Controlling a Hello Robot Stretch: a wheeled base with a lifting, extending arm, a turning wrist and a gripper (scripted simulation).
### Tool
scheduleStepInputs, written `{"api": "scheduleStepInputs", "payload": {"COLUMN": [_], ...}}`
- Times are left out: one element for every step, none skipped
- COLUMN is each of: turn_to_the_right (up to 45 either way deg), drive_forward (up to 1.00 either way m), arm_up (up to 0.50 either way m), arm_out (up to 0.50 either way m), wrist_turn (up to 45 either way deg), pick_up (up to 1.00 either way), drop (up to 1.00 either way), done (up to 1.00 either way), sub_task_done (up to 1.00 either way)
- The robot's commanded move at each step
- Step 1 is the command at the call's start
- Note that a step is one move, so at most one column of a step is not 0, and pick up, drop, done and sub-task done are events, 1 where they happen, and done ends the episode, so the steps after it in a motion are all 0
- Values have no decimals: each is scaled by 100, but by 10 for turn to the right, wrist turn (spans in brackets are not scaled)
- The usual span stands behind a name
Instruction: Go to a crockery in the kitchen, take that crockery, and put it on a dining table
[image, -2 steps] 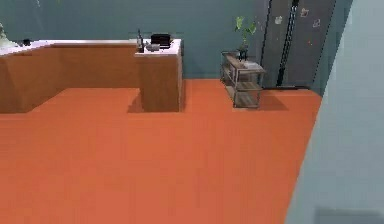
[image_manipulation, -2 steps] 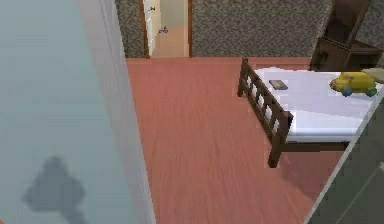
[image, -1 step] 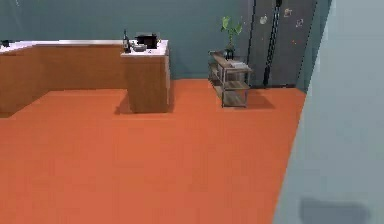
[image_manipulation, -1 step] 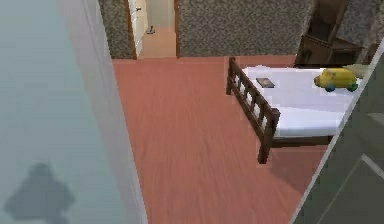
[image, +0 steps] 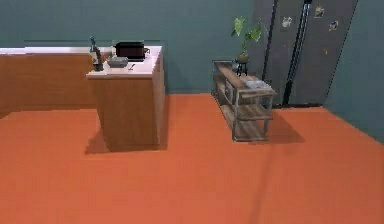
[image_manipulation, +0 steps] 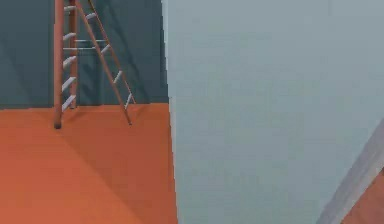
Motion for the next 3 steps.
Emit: {"api": "scheduleStepInputs", "payload": {"turn_to_the_right": [0, 0, -450], "drive_forward": [100, 65, 0], "arm_up": [0, 0, 0], "arm_out": [0, 0, 0], "wrist_turn": [0, 0, 0], "pick_up": [0, 0, 0], "drop": [0, 0, 0], "done": [0, 0, 0], "sub_task_done": [0, 0, 0]}}
